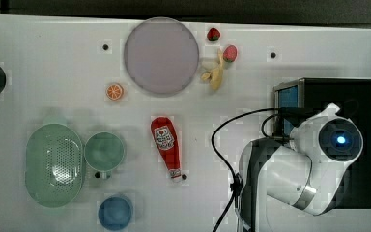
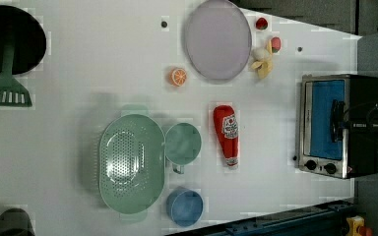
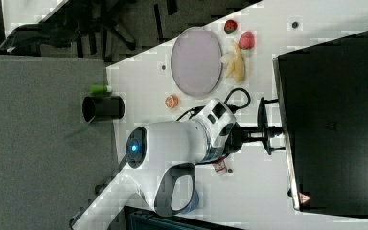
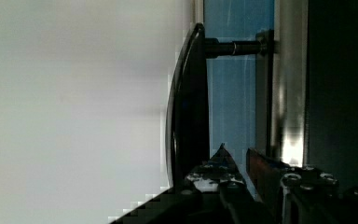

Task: Flap open oven.

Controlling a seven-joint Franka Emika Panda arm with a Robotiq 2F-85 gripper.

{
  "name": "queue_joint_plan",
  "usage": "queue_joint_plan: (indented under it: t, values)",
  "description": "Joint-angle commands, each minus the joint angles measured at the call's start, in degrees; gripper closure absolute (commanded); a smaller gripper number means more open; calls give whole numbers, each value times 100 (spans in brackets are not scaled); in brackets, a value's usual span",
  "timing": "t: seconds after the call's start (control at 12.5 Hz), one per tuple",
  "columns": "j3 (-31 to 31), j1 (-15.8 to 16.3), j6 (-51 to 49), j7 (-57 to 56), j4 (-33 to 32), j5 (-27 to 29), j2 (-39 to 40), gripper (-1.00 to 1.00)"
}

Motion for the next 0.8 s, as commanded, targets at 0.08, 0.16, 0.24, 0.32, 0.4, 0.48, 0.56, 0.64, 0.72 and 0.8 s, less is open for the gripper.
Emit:
queue_joint_plan:
  t: [0.08,0.16,0.24,0.32,0.4,0.48,0.56,0.64,0.72,0.8]
  values:
    - [338,288,21,859,-186,-408,-20,65]
    - [433,348,19,1082,-250,-604,-17,65]
    - [523,407,23,1342,-311,-798,-4,65]
    - [613,463,22,1632,-367,-1016,20,65]
    - [700,506,23,1979,-417,-1251,50,65]
    - [771,555,28,2354,-451,-1500,91,65]
    - [842,605,26,2688,-468,-1810,148,65]
    - [913,661,13,3017,-469,-2156,237,65]
    - [983,715,7,3369,-470,-2482,345,65]
    - [1055,778,7,3778,-470,-2791,463,65]
